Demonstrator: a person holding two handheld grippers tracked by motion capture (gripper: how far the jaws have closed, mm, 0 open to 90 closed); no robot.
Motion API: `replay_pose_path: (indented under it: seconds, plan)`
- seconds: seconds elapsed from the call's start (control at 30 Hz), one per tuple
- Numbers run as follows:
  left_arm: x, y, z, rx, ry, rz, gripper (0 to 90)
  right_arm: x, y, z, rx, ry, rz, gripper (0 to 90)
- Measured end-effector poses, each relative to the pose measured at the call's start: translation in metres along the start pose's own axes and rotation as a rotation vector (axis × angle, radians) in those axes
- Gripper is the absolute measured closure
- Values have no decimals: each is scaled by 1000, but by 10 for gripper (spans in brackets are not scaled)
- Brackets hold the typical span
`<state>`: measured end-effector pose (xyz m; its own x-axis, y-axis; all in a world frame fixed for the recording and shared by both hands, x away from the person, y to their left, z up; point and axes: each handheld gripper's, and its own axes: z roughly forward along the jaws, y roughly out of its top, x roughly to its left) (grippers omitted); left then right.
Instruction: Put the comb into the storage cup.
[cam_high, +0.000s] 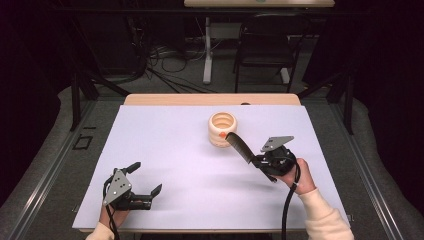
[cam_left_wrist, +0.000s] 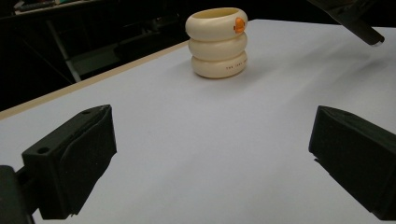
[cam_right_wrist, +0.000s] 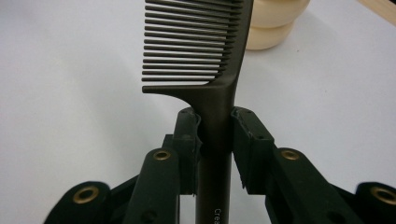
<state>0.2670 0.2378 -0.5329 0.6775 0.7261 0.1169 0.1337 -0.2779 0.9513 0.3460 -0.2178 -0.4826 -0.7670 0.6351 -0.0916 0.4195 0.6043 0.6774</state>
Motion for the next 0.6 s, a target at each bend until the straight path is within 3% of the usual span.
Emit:
replay_pose_path:
  seconds: [0.6]
  plan:
    - [0, -1, -1, 5, 9, -2, 7, -4, 7, 0, -67, -28, 23, 722]
